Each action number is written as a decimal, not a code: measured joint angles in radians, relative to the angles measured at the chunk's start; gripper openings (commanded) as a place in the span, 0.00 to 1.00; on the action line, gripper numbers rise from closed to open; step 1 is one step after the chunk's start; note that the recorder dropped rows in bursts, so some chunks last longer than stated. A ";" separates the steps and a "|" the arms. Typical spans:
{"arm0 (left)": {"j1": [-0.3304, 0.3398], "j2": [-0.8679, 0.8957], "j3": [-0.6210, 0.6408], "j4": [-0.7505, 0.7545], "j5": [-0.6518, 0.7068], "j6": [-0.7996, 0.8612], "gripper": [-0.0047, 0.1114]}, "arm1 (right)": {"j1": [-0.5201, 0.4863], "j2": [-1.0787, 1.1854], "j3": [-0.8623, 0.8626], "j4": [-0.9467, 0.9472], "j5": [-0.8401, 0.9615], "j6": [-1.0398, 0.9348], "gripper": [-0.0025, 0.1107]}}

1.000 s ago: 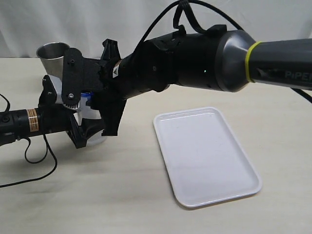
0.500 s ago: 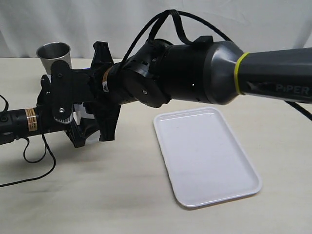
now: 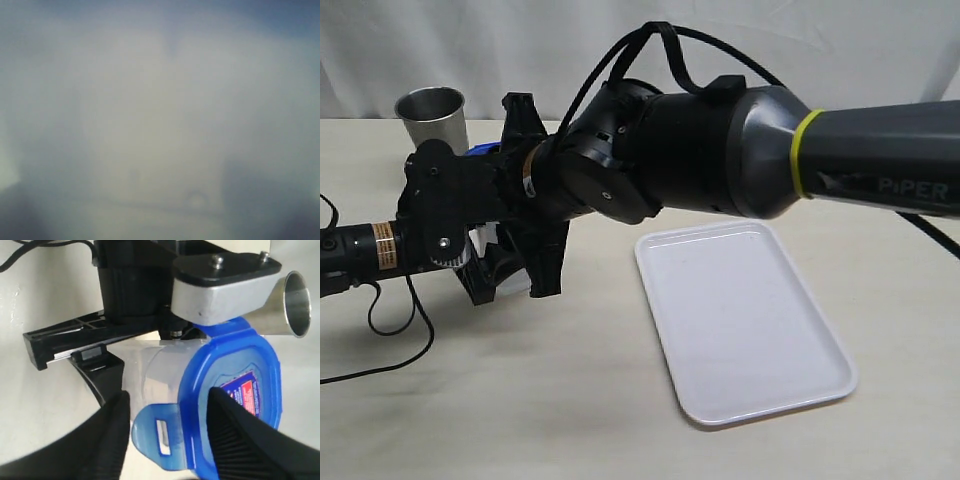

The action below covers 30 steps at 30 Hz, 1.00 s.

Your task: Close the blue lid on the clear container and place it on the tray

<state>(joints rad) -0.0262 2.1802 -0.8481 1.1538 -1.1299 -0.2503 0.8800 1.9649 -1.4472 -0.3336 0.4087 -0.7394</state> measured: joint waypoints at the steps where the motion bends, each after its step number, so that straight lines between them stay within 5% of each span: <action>1: 0.000 0.000 0.000 0.000 -0.002 0.004 0.04 | 0.000 -0.011 0.000 0.000 0.016 0.000 0.42; 8: -0.009 0.000 0.000 0.041 -0.022 0.019 0.04 | 0.000 -0.068 0.006 0.059 0.123 0.016 0.52; 30: -0.012 0.000 0.000 0.084 -0.054 0.019 0.04 | 0.000 -0.121 0.026 0.064 0.201 0.037 0.51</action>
<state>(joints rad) -0.0382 2.1802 -0.8481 1.2376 -1.1843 -0.2316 0.8800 1.8438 -1.4207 -0.2695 0.6092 -0.7025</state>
